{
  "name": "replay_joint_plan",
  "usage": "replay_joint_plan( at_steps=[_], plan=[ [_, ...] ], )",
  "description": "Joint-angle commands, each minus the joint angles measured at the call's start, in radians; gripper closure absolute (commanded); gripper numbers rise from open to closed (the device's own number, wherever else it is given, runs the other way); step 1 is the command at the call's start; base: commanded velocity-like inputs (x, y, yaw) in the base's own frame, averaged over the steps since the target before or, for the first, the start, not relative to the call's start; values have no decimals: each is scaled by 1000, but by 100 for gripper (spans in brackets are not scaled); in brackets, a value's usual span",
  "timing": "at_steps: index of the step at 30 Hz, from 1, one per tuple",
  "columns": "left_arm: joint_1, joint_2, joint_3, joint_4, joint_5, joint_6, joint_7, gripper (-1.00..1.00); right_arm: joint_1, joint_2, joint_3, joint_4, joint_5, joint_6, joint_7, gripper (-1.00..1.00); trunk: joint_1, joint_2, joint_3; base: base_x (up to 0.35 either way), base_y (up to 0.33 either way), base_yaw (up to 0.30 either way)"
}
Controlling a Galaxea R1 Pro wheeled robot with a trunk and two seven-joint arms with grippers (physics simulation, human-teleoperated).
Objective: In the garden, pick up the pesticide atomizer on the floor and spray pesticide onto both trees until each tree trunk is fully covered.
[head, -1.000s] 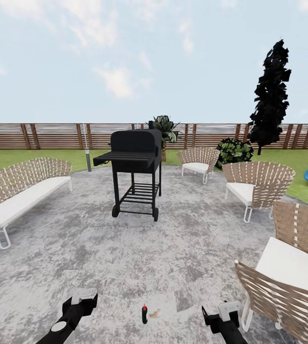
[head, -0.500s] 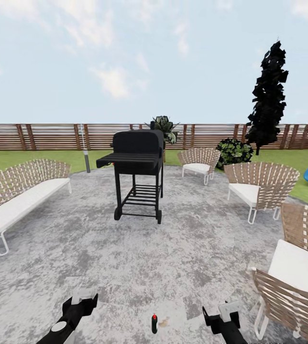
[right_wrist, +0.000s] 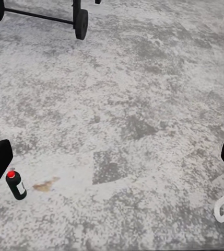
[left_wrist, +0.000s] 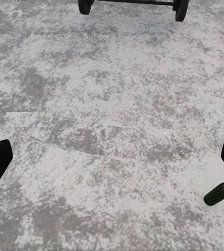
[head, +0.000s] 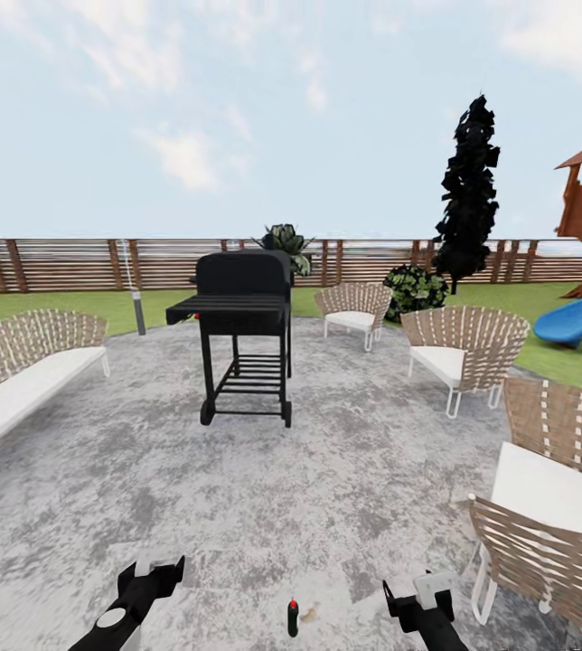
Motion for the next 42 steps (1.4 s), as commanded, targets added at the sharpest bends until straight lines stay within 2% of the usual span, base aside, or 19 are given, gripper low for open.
replay_joint_plan(
  at_steps=[1,12,18,42],
  plan=[
    [0,0,0,0,0,0,0,-100,0,0,0,0,0,0,0,-100,0,0,1,0,20,-191],
    [0,0,0,0,-1,0,0,-100,0,0,0,0,1,0,0,-100,0,0,12,0,3,-185],
    [0,0,-1,0,-1,0,0,-100,0,0,0,1,1,0,1,-100,0,0,13,0,0,-34],
    [0,0,-2,1,-2,0,0,-100,0,8,0,0,-2,1,-1,-100,92,-168,-64,0,0,-1]
  ],
)
